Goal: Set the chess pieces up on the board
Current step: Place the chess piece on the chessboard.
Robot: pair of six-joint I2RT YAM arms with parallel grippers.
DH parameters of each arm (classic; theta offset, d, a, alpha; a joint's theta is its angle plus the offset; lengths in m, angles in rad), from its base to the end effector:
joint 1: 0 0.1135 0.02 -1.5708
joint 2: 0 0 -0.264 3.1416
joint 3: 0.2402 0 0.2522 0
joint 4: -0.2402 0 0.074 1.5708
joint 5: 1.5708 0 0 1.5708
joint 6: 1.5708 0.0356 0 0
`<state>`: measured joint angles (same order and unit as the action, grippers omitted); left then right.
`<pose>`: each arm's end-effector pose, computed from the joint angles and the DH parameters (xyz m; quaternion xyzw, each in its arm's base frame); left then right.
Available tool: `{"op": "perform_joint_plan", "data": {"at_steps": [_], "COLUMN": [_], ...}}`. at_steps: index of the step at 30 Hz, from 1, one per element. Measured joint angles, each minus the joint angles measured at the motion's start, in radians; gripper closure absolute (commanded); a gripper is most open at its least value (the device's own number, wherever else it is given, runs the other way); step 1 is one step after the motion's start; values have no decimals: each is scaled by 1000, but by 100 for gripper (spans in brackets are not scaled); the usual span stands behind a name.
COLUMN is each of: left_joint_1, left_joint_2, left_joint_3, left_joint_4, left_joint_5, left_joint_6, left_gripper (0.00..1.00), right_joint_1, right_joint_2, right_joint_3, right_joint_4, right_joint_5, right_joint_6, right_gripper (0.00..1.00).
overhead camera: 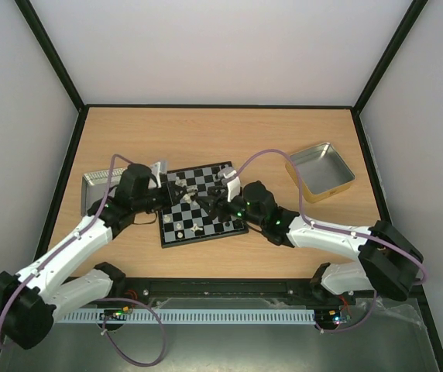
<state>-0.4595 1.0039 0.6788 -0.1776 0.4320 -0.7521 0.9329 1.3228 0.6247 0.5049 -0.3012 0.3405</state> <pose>0.1930 -0.1121 0.2636 -0.0146 0.8477 -0.4348 0.3037 0.1627 0.2372 0.2372 -0.3140 0.7022 0.4668 0.4364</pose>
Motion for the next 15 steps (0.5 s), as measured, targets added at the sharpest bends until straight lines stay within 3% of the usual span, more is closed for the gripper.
{"op": "perform_joint_plan", "data": {"at_steps": [9, 15], "left_joint_1": [-340, -464], "left_joint_2": [-101, -119], "left_joint_3": [5, -57], "left_joint_4": [-266, -352], "left_joint_5": [-603, -803], "left_joint_6": [-82, -204], "left_gripper": [98, 98], "right_joint_1": [0, 0], "right_joint_2": [-40, -38], "right_joint_3": [-6, -6], "right_joint_4": [-5, -6], "right_joint_5": [107, 129], "right_joint_6": [114, 144], "right_gripper": [39, 39]}}
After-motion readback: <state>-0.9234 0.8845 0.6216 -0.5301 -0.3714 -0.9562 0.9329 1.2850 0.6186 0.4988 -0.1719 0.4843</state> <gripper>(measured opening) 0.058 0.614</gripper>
